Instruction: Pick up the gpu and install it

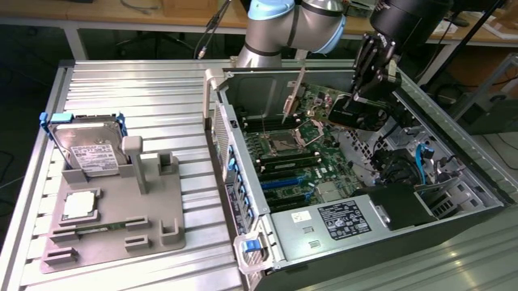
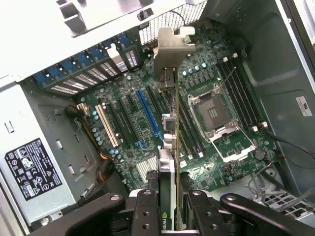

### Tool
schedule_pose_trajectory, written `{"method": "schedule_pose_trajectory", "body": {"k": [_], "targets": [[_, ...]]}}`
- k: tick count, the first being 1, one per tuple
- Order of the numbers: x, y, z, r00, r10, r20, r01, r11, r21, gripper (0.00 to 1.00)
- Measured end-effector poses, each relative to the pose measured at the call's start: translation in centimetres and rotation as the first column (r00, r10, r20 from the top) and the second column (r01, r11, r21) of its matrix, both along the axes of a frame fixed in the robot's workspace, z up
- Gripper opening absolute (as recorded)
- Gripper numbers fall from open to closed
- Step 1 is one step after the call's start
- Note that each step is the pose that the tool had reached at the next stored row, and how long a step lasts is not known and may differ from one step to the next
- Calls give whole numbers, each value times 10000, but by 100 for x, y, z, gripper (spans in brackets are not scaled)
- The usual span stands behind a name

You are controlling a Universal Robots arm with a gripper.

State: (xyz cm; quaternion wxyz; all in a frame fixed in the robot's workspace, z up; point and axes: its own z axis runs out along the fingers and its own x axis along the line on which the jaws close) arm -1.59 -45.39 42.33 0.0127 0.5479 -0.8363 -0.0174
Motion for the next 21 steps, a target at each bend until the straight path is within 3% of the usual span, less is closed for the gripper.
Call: {"method": "schedule_pose_trajectory", "body": {"k": [12, 21], "targets": [[0, 0, 0, 9949, 1013, 0, -1013, 9949, 0, 27], [0, 0, 0, 9811, 1933, 0, -1933, 9811, 0, 27]]}}
